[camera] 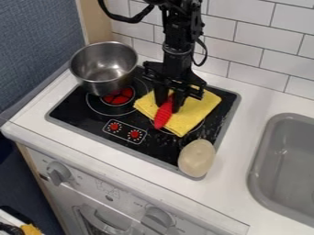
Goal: Move the red object to the bottom of the stove
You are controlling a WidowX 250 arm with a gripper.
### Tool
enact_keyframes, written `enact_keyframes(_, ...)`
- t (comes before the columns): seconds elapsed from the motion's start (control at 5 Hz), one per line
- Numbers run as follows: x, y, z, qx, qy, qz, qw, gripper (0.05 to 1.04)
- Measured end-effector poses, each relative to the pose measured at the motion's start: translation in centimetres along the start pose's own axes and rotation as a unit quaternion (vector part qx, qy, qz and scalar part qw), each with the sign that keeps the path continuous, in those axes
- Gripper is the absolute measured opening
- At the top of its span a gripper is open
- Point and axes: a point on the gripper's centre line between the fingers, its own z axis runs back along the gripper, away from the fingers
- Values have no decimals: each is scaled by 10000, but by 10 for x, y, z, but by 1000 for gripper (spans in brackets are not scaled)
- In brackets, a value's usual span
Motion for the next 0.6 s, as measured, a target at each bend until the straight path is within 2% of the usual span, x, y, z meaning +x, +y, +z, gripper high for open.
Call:
enact_keyframes(0.2,-3,-3,0,-96,96,-51,9999,352)
enact_keyframes(0.4,-3,0,35,-181,-306,-29,9994,352)
enact_keyframes(0.6,-22,18,53,-266,-481,110,9984,352)
